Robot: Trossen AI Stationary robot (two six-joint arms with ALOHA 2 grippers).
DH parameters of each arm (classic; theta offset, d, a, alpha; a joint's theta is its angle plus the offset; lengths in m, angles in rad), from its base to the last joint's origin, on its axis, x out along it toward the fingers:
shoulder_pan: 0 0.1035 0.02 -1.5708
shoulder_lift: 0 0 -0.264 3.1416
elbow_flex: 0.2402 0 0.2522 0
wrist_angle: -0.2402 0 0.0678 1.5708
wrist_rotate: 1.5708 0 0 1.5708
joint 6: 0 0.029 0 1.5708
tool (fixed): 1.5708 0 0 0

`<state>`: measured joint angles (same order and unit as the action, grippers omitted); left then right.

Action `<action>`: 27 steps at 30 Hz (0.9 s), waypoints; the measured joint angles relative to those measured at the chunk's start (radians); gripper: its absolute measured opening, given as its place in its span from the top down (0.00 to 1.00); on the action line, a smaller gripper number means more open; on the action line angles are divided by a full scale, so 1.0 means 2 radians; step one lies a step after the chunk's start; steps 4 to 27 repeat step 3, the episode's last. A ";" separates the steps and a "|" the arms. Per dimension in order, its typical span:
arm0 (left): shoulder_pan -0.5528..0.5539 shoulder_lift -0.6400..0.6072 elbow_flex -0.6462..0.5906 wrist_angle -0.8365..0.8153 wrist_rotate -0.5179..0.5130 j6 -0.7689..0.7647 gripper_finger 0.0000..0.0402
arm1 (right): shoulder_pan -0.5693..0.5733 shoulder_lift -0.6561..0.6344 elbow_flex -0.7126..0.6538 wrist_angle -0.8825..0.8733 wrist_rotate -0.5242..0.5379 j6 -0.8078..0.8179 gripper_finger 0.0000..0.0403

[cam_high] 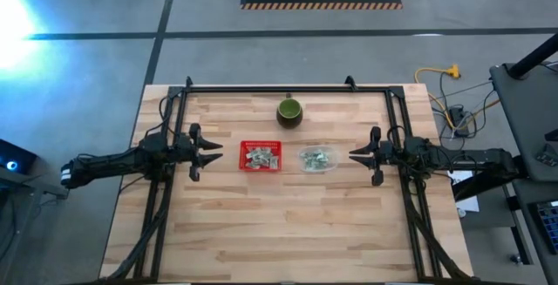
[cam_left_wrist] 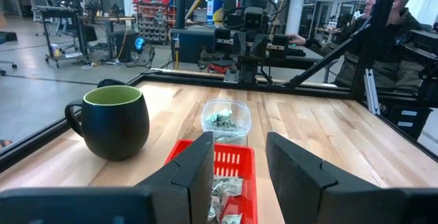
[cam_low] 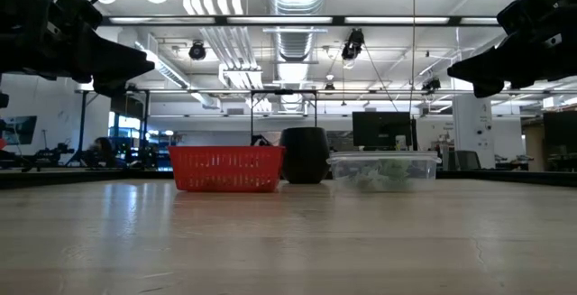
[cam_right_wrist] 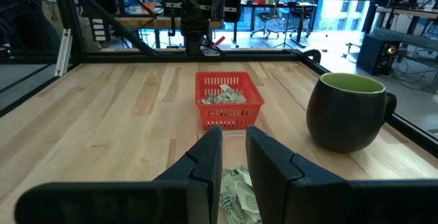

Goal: Pick and place items into bin
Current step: Return to Home Position

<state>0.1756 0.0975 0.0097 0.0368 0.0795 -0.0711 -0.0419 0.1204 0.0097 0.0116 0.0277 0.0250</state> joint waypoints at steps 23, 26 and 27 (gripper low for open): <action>0.000 0.000 0.000 0.000 0.000 0.000 0.71 | 0.000 0.000 0.000 0.000 0.000 -0.001 0.86; 0.000 0.000 0.000 0.000 0.000 0.000 0.71 | 0.000 0.000 0.000 0.000 0.000 -0.001 0.86; 0.000 0.000 0.000 0.000 0.000 0.000 0.71 | 0.000 0.000 0.000 0.000 0.000 -0.001 0.86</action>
